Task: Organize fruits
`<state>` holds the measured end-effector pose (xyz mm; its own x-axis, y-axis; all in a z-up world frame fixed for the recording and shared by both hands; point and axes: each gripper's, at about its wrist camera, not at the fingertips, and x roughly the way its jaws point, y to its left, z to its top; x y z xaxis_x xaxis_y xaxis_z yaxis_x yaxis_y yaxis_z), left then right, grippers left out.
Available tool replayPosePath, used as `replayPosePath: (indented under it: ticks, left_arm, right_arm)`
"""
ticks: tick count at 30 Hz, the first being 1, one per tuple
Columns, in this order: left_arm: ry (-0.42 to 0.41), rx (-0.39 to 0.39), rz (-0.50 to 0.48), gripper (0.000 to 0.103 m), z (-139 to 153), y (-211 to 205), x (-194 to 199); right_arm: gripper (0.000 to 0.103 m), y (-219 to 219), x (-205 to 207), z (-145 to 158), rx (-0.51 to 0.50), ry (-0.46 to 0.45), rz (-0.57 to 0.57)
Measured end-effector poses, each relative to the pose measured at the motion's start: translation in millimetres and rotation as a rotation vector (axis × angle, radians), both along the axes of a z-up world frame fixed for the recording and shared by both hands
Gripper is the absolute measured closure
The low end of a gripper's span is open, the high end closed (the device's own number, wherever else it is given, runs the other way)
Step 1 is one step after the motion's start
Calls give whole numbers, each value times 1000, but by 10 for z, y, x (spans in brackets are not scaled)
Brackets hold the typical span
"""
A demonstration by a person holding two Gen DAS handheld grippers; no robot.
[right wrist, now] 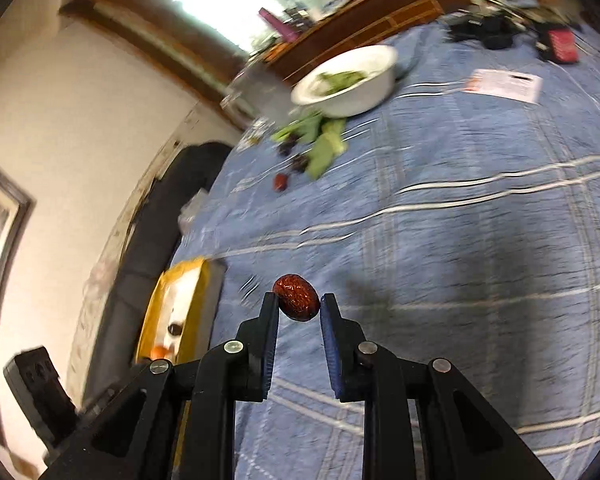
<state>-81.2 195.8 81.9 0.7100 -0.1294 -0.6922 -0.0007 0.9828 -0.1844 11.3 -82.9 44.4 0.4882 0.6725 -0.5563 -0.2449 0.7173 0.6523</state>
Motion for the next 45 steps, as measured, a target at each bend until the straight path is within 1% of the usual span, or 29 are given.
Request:
replayPosePath:
  ticks: [2,4,8,9,13,17,18,19,20,22,23,24,25,27,28,29,30,35,36,37,38,40,42,45]
  left_arm:
    - [5,11,57,83,0,262,-122]
    - [15,6,102,83,-37,486,-203]
    - [53,-19,160,83,-189,756,-278]
    - [66,-20,167,83,-230,788,-287]
    - [95,-15,186,82,-374,850,-355]
    - [109,-48,198,82,-469,955,-421]
    - [108,-53,198,81,-472,964,-437]
    - [108,-57,197,76,-472,969,-450]
    - [104,-65,193,73,-465,975,-462]
    - [87,-80,184,57,-431,976,-499]
    - [80,-74,180,52,-408,961,-516]
    - [75,-63,175,43,-389,941,-528]
    - [66,-46,172,36,-370,914,-539]
    - [36,3,173,31,-315,844,-571]
    - [25,20,175,26,-290,811,-577]
    - [12,39,177,24,-262,776,-587]
    - [-2,56,180,21,-234,746,-599]
    - [-77,151,211,16,-101,582,-675]
    - [-95,167,218,15,-73,547,-698]
    - [-109,180,224,12,-50,519,-705]
    - [-121,190,229,12,-23,498,-715]
    - [-147,206,236,10,30,446,-760]
    - [-156,213,241,8,68,412,-784]
    - [-165,225,244,8,111,356,-818]
  right_arm:
    - [80,231,-85,54,-28,-15,44]
    - [80,572,-207,114,-49,-33,104]
    - [79,1159,-338,130,-72,-32,196]
    - [79,1346,-364,132,-88,-32,220]
    - [79,1839,-433,133,-152,-47,273]
    - [79,2265,-401,141,-272,-106,275]
    - [79,2340,-394,138,-295,-119,276]
    - [79,2427,-373,127,-316,-124,278]
    - [79,2443,-371,120,-321,-122,279]
    - [79,2482,-345,123,-309,-112,279]
    - [79,2463,-354,144,-304,-111,279]
    - [79,2452,-365,165,-301,-117,276]
    - [76,2407,-391,201,-300,-129,268]
    - [68,2326,-457,284,-300,-146,247]
    - [60,2234,-506,318,-311,-158,218]
    - [52,2174,-544,345,-316,-170,198]
    - [50,2079,-604,369,-322,-186,173]
    - [49,1769,-857,426,-388,-232,77]
    - [49,1719,-901,421,-399,-236,61]
    - [46,1664,-958,404,-410,-237,44]
    - [42,1614,-979,399,-413,-237,35]
    - [41,1550,-1070,361,-419,-240,14]
    - [40,1528,-1157,318,-443,-246,0]
    - [36,1520,-1275,251,-486,-256,-22]
